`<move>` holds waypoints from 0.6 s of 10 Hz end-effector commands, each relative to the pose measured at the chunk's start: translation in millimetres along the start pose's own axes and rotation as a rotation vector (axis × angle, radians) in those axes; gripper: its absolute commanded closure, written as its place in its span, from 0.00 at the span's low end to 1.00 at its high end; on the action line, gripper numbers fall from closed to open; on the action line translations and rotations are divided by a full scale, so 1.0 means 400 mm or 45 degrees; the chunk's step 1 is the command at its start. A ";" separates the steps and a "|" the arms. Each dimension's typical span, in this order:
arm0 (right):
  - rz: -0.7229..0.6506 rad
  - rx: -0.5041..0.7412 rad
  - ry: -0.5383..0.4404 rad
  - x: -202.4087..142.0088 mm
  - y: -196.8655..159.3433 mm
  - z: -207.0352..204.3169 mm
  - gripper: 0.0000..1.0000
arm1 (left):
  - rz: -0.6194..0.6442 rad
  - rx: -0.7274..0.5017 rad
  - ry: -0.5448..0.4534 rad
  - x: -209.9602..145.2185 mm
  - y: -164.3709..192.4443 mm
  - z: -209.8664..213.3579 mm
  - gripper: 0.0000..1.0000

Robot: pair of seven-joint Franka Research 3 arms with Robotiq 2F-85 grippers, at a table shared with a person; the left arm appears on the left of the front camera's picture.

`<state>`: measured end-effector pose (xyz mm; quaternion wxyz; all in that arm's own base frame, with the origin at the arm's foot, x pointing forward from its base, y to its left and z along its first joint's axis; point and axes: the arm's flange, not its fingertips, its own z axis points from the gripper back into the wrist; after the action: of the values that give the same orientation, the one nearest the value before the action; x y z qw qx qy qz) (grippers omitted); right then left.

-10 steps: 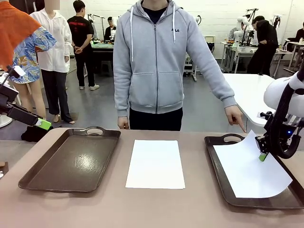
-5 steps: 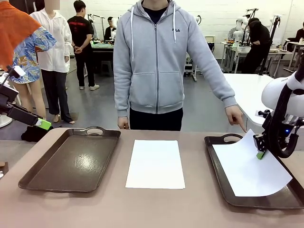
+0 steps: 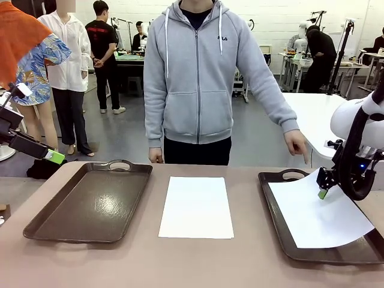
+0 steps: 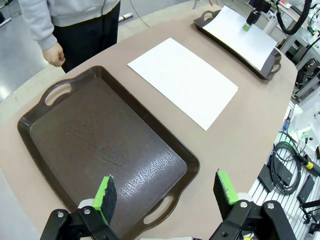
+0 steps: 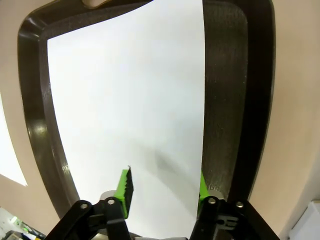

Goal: Sort the A4 documents.
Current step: Place the A4 Paper in the designated Handle tray.

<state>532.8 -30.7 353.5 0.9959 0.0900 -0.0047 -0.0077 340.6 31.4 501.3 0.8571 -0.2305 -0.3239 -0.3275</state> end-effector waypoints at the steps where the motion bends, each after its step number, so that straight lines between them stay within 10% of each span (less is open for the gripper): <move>1: -0.063 -0.047 -0.008 0.002 -0.003 -0.009 0.22 | -0.009 -0.019 -0.019 -0.001 0.004 -0.001 0.00; 6: -0.119 -0.095 0.003 -0.001 0.001 -0.020 0.00 | -0.009 -0.019 -0.019 -0.001 0.004 -0.001 0.00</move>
<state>532.6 -32.3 349.5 0.9962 0.0754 0.0035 -0.0426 340.6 31.4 501.3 0.8571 -0.2305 -0.3239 -0.3275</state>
